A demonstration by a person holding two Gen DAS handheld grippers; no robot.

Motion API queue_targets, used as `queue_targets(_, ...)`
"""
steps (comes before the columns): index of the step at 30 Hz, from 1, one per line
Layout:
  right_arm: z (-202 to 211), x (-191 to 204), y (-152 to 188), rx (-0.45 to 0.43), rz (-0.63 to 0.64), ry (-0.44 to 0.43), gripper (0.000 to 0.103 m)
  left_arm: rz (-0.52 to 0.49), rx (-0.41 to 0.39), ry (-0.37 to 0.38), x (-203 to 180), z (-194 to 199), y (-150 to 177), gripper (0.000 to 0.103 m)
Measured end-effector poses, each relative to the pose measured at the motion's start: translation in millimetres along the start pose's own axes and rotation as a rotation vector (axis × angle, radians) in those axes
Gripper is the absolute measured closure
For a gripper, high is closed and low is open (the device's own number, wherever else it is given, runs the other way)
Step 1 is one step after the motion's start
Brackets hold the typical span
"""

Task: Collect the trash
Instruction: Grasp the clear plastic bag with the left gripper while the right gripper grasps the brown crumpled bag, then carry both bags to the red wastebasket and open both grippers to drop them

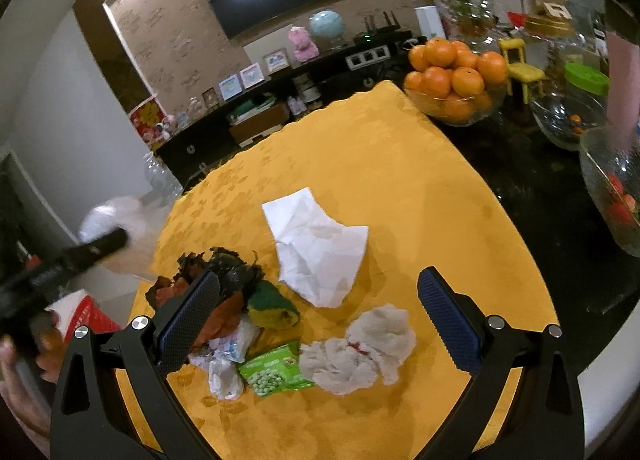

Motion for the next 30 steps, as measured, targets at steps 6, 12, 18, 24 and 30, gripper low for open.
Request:
queue_targets(6, -10.8, 46.3, 11.3, 0.005, 0.165, -0.071, 0.006, -0.027, -0.085, -0.131, 31.7, 51.7, 19.3, 0.051)
queue_targets(12, -34.5, 102.1, 30.1, 0.050, 0.322, -0.156, 0.006, -0.013, -0.136, -0.229, 67.0, 89.4, 55.5, 0.051)
queue_targets(18, -66.5, 132.1, 47.1, 0.114, 0.419, -0.110, 0.011, 0.026, -0.142, -0.289, 103.6, 102.9, 81.6, 0.051)
queue_targets(24, -82.8, 123.0, 42.4, 0.137, 0.350, -0.085, 0.052, 0.073, -0.161, -0.326, 136.2, 108.5, 93.6, 0.051)
queue_targets(30, -56.2, 119.4, 26.1, 0.033, 0.267, -0.212, 0.061, 0.121, -0.190, -0.379, 169.1, 122.4, 106.1, 0.051)
Point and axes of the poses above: each gripper's, at about its wrist camera, not at the fingertips, and z roughly against the way its jaws point, x to its left, y to its underside, the point moved 1 cm from there along -z, roughly the way its jaws point, and after that the axes turned 3 degrees about -x, right-handed, at the moved point
